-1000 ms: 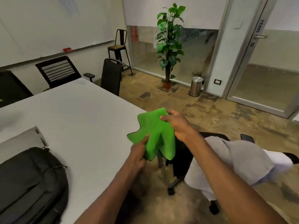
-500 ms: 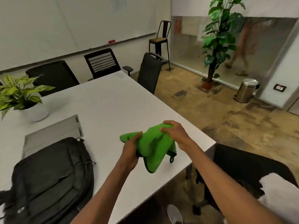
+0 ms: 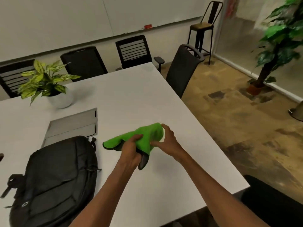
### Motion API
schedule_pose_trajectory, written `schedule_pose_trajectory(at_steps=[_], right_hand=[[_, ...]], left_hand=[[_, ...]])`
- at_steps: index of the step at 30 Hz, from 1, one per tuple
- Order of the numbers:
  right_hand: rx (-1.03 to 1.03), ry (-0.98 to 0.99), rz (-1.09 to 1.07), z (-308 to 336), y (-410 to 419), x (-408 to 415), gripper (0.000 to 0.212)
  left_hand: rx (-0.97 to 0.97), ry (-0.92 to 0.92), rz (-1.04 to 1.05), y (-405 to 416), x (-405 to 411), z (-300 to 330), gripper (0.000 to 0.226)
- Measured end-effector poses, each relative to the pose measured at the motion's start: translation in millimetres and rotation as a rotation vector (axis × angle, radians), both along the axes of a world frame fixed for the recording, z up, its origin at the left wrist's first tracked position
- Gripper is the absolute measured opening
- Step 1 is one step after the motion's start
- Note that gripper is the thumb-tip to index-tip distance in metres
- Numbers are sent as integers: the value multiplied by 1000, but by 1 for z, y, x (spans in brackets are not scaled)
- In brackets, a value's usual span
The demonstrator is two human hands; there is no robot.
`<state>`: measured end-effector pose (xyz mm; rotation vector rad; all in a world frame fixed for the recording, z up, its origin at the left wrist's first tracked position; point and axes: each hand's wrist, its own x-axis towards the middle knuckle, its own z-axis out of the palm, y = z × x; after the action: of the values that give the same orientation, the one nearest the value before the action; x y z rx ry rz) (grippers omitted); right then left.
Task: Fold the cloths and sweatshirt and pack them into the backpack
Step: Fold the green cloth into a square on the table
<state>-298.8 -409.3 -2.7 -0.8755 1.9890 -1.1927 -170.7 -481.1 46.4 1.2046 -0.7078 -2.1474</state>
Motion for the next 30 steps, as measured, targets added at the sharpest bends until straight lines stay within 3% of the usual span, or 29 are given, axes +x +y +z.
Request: schedule_pose_trajectory(at_steps=[6, 8, 10, 13, 14, 20, 23, 26, 28, 30], right_hand=[[-8, 181, 301, -13, -19, 25, 112], [-52, 190, 280, -16, -28, 34, 105], [-116, 198, 176, -20, -38, 40, 79], [-156, 225, -5, -22, -52, 41, 19], [-150, 238, -54, -21, -57, 39, 13], [-192, 289, -188, -11, -71, 17, 12], [-145, 310, -107, -7, -74, 8, 13], [-22, 325, 45, -3, -79, -1, 32], [66, 229, 95, 0, -82, -3, 45], [152, 44, 82, 3, -85, -5, 45]], left_hand=[[98, -28, 190, -28, -14, -6, 40], [110, -25, 237, -37, -14, -7, 46], [121, 28, 244, -46, -11, -7, 48], [142, 99, 229, -57, -4, -5, 47], [135, 102, 233, -62, -1, -6, 49], [32, -72, 256, -90, 23, -21, 36], [-47, -264, 274, -100, 33, -26, 22], [-183, -467, 300, -112, 39, -25, 31], [-304, -586, 286, -121, 39, -21, 40], [-460, -658, 240, -132, 34, -16, 48]])
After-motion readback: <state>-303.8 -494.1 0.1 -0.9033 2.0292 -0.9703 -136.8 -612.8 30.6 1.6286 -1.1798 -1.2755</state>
